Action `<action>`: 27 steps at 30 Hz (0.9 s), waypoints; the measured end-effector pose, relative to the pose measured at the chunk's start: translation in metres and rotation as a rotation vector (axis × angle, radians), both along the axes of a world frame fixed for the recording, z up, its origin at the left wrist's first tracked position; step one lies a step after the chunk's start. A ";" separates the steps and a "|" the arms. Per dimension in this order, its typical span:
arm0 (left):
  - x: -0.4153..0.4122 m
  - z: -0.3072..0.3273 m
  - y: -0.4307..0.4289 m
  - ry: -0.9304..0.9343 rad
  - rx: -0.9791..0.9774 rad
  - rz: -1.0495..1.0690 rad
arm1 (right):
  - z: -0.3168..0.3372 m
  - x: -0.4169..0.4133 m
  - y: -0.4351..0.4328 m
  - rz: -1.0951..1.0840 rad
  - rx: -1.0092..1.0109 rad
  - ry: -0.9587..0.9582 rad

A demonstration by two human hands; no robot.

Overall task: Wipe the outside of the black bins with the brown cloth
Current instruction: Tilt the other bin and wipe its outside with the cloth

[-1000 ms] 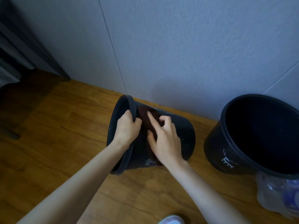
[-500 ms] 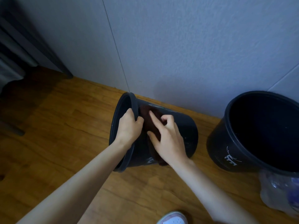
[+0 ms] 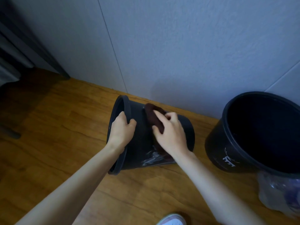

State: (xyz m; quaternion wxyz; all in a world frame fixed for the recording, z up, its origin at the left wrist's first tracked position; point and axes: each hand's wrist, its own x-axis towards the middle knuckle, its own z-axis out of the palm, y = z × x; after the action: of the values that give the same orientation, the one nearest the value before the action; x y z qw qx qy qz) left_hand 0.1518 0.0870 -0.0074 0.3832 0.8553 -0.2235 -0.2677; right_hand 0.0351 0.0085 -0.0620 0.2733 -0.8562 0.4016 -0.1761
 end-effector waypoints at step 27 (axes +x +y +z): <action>-0.030 -0.004 0.008 -0.178 -0.132 -0.265 | 0.008 0.006 -0.023 0.033 0.015 -0.080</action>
State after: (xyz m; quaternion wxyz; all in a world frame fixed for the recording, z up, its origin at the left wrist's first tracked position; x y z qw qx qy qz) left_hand 0.1220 0.0954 -0.0118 0.3785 0.8117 -0.3845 -0.2236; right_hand 0.0414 -0.0146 -0.0539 0.2981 -0.8529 0.3776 -0.2027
